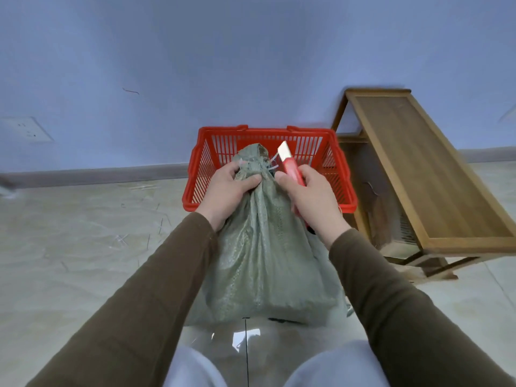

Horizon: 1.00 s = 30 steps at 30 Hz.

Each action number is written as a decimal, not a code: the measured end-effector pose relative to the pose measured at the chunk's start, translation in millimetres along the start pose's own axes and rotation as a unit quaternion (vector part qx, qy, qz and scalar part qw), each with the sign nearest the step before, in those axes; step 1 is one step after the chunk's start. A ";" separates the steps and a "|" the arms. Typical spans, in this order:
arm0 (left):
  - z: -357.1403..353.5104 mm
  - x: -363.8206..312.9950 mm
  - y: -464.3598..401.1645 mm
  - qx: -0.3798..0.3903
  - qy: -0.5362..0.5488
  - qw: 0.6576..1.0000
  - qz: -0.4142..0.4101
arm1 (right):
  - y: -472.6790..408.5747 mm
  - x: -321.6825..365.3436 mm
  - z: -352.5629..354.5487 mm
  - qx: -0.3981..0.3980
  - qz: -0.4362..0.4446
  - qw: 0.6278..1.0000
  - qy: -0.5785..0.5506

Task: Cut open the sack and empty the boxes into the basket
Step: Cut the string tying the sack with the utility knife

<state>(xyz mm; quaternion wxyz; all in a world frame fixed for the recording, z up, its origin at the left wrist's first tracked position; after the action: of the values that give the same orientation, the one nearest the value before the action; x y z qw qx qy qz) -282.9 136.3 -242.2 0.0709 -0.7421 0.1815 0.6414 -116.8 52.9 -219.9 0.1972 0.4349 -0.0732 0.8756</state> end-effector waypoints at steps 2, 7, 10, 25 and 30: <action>-5.6 -3.7 2.9 0.033 0.037 0.999 0.006 | -3.7 -4.1 -3.5 -0.016 -0.042 0.994 -0.097; -12.5 -10.2 7.2 0.052 -0.062 0.996 -0.040 | -9.2 -11.2 -22.1 0.085 -0.096 0.970 -0.207; -7.8 -7.1 4.3 0.053 -0.079 0.995 -0.040 | -11.5 -15.6 -24.6 0.065 -0.110 0.964 -0.234; 7.3 15.0 -11.1 -0.105 0.108 0.985 0.084 | -14.4 -18.3 -15.9 0.071 -0.064 0.963 -0.251; 6.1 6.0 -6.3 0.010 0.095 0.995 0.034 | -11.4 -16.2 -20.8 0.140 -0.100 0.945 -0.277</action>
<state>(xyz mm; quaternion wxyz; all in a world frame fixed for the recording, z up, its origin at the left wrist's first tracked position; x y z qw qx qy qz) -285.6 143.1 -249.9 0.0390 -0.7922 0.2196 0.5680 -118.5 64.9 -246.0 0.1926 0.6886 0.0424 0.6979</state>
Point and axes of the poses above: each hand's wrist, its own y-axis away from the middle knuckle, its own z-axis out of the back of the hand, x = y × z, the point moved 1 cm from there along -y, towards the middle knuckle, and after that the axes turned 11 degrees about y, right-handed, at the moved point
